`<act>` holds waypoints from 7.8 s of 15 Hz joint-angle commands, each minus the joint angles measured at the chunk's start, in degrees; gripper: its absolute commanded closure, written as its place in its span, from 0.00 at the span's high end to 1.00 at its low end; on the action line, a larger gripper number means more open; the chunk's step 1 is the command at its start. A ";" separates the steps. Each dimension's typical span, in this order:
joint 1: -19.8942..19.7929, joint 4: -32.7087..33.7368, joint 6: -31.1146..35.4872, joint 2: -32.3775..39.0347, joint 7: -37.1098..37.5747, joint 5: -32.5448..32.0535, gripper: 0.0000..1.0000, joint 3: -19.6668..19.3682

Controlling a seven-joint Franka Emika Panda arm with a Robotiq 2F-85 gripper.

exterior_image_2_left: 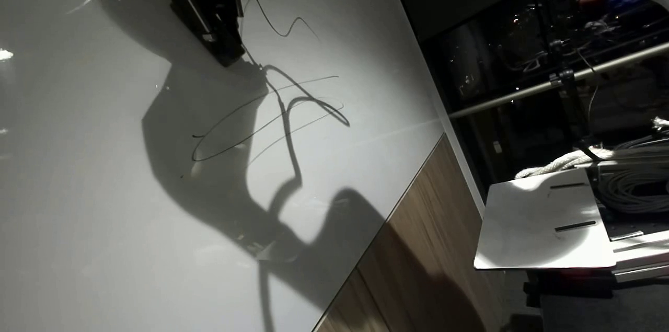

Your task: Erase the drawings on the whiteboard

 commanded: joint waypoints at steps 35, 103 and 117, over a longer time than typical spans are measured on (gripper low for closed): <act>1.28 14.22 -8.02 11.37 -10.34 -10.06 0.29 -1.02; 3.55 -8.13 13.93 10.54 5.79 -2.81 0.29 -0.10; 9.98 5.40 6.85 19.98 6.44 -1.98 0.29 -0.51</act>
